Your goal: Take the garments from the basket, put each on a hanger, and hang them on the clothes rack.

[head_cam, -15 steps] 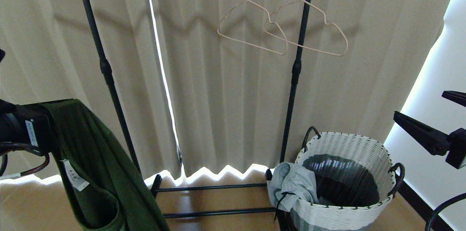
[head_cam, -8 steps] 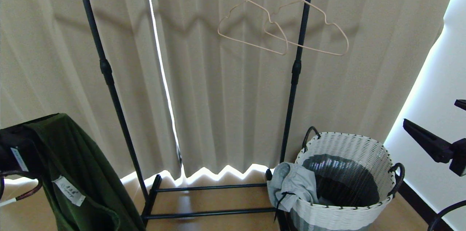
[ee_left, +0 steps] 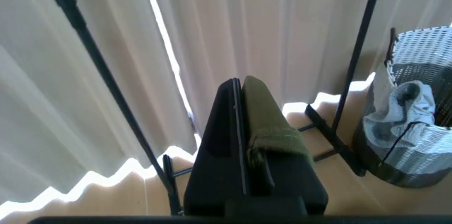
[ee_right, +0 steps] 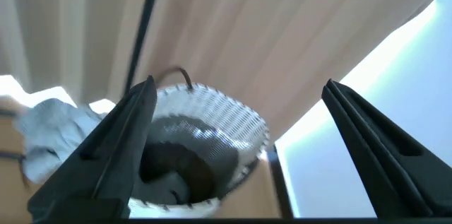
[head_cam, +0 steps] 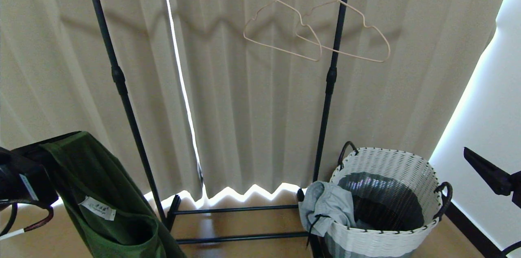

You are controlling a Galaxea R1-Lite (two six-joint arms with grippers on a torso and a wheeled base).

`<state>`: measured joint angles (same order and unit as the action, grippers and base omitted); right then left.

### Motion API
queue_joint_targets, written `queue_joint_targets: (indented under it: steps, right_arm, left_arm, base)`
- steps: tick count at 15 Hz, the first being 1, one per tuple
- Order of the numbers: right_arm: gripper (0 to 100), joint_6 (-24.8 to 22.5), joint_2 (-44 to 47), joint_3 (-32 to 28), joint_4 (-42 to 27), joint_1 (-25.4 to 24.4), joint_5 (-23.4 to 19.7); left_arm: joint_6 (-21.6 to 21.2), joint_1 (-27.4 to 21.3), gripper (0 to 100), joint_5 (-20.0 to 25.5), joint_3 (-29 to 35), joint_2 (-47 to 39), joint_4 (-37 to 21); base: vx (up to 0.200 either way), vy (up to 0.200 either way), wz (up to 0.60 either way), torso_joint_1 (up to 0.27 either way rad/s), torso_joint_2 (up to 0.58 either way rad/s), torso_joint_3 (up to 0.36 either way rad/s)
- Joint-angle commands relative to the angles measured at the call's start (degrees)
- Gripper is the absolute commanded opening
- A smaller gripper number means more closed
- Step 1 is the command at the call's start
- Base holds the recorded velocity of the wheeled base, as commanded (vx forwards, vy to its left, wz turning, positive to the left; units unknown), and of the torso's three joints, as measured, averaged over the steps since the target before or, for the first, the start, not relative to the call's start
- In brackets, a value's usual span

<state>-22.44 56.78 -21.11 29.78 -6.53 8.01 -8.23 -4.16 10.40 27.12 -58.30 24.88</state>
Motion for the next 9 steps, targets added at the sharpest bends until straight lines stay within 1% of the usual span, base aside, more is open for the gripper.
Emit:
queue_joint_targets:
  steps: [1, 3, 7, 9]
  right_arm:
    - [100, -1.3, -0.6, 0.7, 0.2, 0.2, 0.0]
    - [100, -1.4, -0.7, 0.1, 0.2, 0.2, -0.4]
    - [100, -0.3, -0.5, -0.1, -0.3, 0.2, -0.9]
    - [100, -0.3, -0.4, -0.1, -0.4, 0.2, -0.9]
  left_arm:
    - [-0.1, -0.2, 0, 0.2, 0.8, -1.4, 0.0]
    - [0.0, -0.4, 0, 0.3, 1.0, -1.4, 0.0]
    - [-0.4, -5.7, 0, 0.2, 0.7, -1.4, -0.1]
    - [-2.1, -6.0, 0, 0.2, 0.6, -1.4, -0.1]
  base:
    - [0.000, 0.000, 0.00, 0.000, 0.00, 0.000]
    - [0.000, 0.000, 0.00, 0.000, 0.00, 0.000]
    - [0.000, 0.000, 0.00, 0.004, -0.02, -0.009]
    - [0.000, 0.000, 0.00, 0.078, -0.29, -0.217]
